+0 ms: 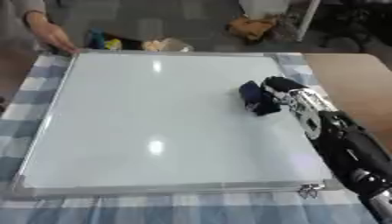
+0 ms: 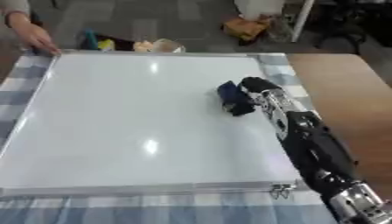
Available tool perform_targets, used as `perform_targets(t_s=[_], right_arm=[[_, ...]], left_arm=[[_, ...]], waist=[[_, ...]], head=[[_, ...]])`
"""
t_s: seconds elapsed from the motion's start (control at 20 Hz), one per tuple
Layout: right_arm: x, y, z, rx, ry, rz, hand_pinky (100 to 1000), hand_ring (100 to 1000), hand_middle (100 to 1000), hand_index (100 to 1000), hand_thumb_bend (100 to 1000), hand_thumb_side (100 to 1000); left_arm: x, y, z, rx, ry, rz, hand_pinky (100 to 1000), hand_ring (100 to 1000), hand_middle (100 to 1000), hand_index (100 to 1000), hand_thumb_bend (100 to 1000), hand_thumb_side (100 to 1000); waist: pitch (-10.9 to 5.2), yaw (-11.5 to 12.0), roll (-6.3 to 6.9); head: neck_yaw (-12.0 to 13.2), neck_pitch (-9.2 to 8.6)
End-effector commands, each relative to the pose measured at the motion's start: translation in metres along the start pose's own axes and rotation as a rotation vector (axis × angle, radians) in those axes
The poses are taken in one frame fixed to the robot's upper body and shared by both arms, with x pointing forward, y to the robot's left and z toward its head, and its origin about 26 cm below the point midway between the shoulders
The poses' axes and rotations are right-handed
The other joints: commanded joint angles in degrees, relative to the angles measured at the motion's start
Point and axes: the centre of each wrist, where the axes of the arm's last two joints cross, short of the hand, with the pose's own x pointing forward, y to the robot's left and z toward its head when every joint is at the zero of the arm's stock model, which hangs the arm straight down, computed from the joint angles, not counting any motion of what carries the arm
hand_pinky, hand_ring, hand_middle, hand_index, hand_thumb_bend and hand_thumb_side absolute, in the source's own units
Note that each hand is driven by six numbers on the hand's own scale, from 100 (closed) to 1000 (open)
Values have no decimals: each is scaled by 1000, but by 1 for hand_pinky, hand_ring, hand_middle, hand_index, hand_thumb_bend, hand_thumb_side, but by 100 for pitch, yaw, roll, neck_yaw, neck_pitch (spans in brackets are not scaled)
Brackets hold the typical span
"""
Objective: Wipe the whiteboard clean with a brush.
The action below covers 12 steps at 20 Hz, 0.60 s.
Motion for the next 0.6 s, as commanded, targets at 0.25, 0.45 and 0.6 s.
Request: perform_targets(t_s=[0.25, 0.45, 0.6], right_arm=[[-23, 13, 2, 26, 105, -7, 631, 621, 559, 440, 100, 708], [-36, 19, 4, 34, 162, -27, 631, 619, 560, 441, 100, 722], [-44, 22, 6, 38, 195, -43, 630, 619, 560, 441, 116, 742]], left_arm=[[10, 4, -4, -2, -31, -17, 559, 568, 613, 729, 668, 981], [10, 5, -4, 1, -30, -18, 559, 568, 612, 728, 670, 981], [10, 5, -4, 1, -29, -18, 559, 568, 612, 728, 670, 980]], waist=[[-46, -40, 31], [-53, -50, 25], [-58, -65, 20]], head=[[-20, -70], [-13, -70], [-10, -68]])
